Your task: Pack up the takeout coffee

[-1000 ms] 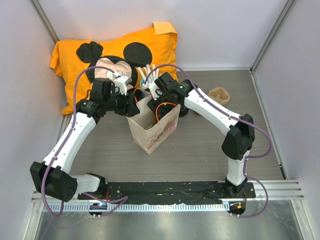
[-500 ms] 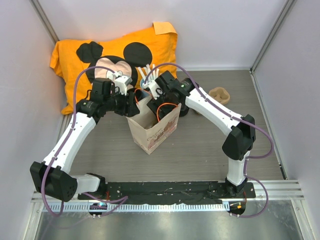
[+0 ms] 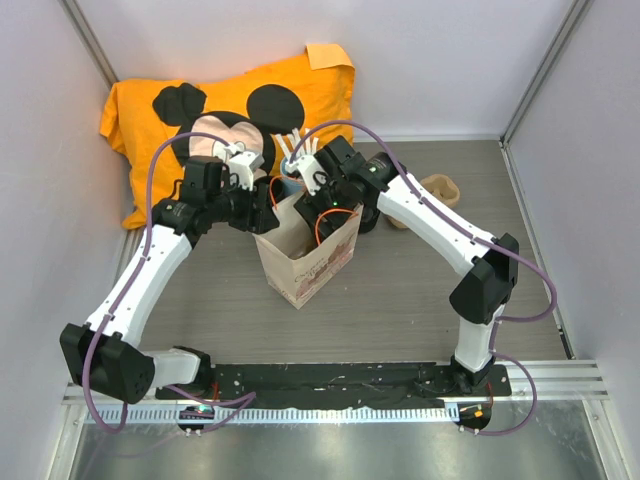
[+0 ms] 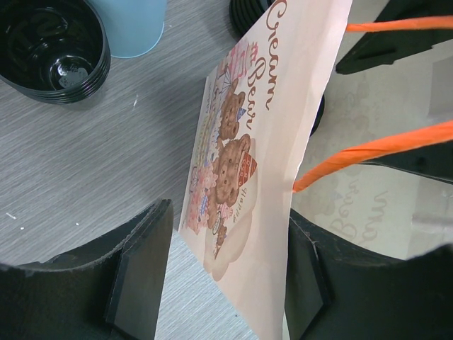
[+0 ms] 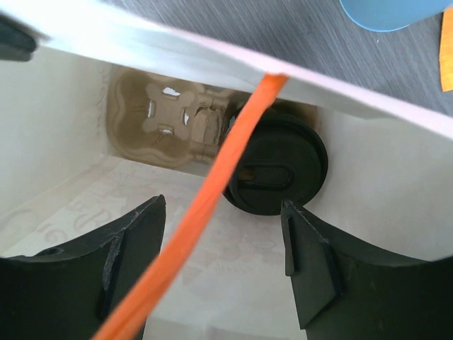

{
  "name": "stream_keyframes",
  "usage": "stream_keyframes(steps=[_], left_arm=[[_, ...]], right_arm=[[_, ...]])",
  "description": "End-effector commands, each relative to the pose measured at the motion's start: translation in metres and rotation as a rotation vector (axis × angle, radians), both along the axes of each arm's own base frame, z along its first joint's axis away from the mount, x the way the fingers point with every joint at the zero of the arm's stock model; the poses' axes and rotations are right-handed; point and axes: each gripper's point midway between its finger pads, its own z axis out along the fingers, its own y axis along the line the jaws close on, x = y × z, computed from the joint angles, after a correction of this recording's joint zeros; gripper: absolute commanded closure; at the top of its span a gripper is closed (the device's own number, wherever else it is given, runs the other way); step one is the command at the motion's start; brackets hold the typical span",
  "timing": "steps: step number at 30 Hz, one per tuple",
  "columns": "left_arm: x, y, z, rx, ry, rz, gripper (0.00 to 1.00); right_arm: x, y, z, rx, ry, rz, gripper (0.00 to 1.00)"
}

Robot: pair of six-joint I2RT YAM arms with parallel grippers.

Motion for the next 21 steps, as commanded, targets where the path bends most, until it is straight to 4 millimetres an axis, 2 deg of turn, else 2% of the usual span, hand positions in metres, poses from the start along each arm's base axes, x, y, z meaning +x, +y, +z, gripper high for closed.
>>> stream_keyframes(steps=[1, 11, 21], left_arm=[[0.003, 0.003, 0.028, -0.021, -0.084, 0.01, 0.38], [0.003, 0.003, 0.028, -0.023, -0.085, 0.01, 0.38], [0.004, 0.003, 0.028, -0.026, -0.084, 0.012, 0.38]], right_arm=[[-0.009, -0.002, 0.046, 0.072, -0.079, 0.043, 0.29], [-0.016, -0.002, 0.064, 0.105, -0.097, 0.085, 0.29], [-0.022, -0.002, 0.071, 0.121, -0.098, 0.113, 0.29]])
